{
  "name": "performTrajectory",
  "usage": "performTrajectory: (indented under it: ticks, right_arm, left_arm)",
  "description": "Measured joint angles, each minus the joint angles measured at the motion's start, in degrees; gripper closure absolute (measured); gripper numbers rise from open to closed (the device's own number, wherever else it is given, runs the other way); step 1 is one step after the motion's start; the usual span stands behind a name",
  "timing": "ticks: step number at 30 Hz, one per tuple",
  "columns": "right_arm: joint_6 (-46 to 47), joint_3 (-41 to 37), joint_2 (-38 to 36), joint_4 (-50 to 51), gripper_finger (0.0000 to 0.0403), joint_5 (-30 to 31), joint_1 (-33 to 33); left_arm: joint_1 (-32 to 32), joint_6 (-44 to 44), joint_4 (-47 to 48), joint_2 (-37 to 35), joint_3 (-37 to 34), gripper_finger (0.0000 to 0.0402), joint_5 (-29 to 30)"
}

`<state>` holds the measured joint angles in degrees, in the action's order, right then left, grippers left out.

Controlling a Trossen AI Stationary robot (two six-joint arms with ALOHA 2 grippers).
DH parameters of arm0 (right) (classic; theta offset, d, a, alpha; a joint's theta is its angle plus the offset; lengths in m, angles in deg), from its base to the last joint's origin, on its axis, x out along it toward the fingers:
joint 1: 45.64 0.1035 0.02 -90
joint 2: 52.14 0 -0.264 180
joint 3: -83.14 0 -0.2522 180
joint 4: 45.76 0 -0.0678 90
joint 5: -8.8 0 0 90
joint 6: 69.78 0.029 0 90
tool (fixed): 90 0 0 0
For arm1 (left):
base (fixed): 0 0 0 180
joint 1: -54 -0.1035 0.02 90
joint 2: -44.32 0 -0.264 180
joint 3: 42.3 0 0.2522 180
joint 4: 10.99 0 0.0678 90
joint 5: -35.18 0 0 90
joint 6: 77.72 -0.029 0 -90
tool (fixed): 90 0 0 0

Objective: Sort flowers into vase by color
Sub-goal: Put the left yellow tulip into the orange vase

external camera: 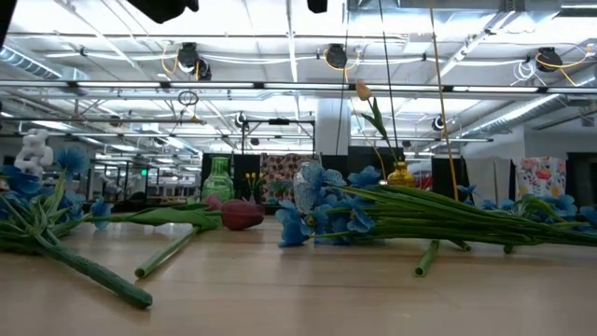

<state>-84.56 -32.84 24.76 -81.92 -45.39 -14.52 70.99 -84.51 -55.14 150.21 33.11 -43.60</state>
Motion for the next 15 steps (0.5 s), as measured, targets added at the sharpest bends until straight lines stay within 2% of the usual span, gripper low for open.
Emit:
performTrajectory:
  ticks: [9,15]
  right_arm:
    - [-1.31,0.00,0.00,0.02,0.0402,0.21,0.23]
    - [-2.39,0.00,0.00,0.08,0.0402,0.31,0.23]
  left_arm:
    - [-0.47,0.00,0.90,-0.07,0.11,0.0295,0.19]
    - [-0.54,-0.07,1.22,-0.09,0.09,0.0368,-0.22]
